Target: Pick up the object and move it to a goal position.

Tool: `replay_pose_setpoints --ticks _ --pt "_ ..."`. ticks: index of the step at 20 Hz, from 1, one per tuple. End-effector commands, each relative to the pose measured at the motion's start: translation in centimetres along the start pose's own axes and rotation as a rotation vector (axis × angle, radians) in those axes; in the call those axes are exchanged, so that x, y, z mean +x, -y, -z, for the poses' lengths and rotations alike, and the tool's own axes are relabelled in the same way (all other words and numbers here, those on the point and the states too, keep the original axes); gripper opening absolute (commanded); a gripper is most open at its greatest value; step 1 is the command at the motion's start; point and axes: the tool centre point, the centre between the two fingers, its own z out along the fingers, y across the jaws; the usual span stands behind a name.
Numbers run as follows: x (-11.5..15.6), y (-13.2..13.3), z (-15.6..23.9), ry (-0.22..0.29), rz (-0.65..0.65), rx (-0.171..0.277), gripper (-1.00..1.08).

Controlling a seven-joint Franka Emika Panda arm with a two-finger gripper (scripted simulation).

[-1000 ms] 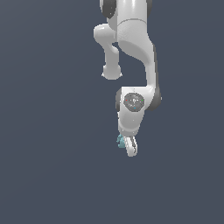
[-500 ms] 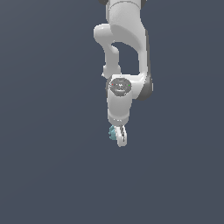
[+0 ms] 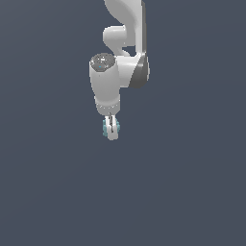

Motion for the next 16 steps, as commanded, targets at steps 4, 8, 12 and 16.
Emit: replay_pose_setpoints --ticks 4,8,12,16 --pt "4.1 -3.9 4.1 0.001 0.000 0.001 -1.00" --pt "6.9 -6.4 6.9 0.001 0.000 0.001 -1.00" --pt "9.4 -8.5 9.4 0.000 -0.001 0.000 -1.00" --pt "11.3 -10.0 11.3 -0.002 -0.001 0.000 -1.00"
